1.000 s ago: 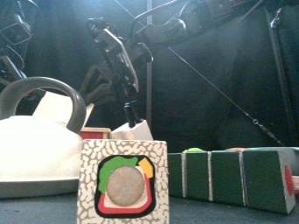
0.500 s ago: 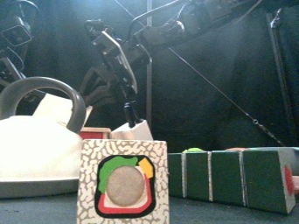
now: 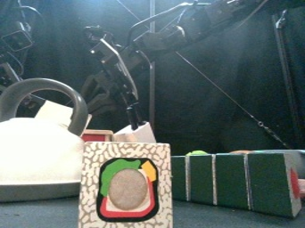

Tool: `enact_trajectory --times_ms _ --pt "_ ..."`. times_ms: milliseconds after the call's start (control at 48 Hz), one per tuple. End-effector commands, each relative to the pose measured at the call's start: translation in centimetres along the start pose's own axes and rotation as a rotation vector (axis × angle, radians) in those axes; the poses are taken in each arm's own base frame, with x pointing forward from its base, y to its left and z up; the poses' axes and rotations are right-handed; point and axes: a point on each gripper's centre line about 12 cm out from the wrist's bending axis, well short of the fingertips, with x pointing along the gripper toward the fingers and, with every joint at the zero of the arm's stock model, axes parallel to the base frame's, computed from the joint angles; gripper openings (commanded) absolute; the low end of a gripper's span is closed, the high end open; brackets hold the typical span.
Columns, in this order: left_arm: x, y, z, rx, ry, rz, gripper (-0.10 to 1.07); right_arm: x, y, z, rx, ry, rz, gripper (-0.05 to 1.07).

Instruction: Cut apple

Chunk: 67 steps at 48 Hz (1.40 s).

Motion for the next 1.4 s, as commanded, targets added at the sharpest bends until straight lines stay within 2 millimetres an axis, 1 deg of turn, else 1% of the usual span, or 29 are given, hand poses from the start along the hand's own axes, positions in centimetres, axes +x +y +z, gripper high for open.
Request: enact_trajectory --times_ms 0,104,271,458,729,854,958,1083,1250,1375 --pt "0.4 0.0 0.5 -0.007 0.004 0.003 0.55 -1.3 0.7 3.1 0.004 -0.089 0.025 0.28" --pt "0.8 0.0 0.2 -0.008 0.031 0.005 0.55 -1.3 0.4 3.2 0.004 -0.086 0.018 0.28" --pt "1.4 0.1 0.1 -0.005 0.059 0.01 0.55 -1.3 -0.6 3.3 0.012 -0.079 -0.004 0.28" --pt "1.4 0.1 0.0 -0.012 0.061 0.011 0.55 -1.2 -0.7 3.4 0.007 -0.083 -0.005 0.28" --pt "1.4 0.0 -0.2 -0.04 0.067 0.007 0.55 -0.7 -0.8 2.9 0.009 -0.067 -0.009 0.28" --pt "1.4 0.0 -0.2 -0.041 0.068 0.007 0.55 -0.6 -0.9 3.2 0.013 -0.072 -0.011 0.28" --pt "1.4 0.0 -0.2 -0.041 0.066 0.008 0.55 -0.9 -2.1 3.3 0.011 -0.042 -0.049 0.28" --pt "1.4 0.2 -0.1 -0.043 0.064 0.016 0.55 -1.8 -3.7 3.8 -0.001 -0.003 -0.11 0.28" --pt "1.4 0.7 0.2 -0.057 0.051 0.038 0.55 -2.0 -4.2 4.0 -0.023 0.009 -0.135 0.28" --pt "1.4 0.7 0.1 -0.062 0.042 0.036 0.55 -1.9 -4.4 3.9 -0.019 0.008 -0.138 0.27"
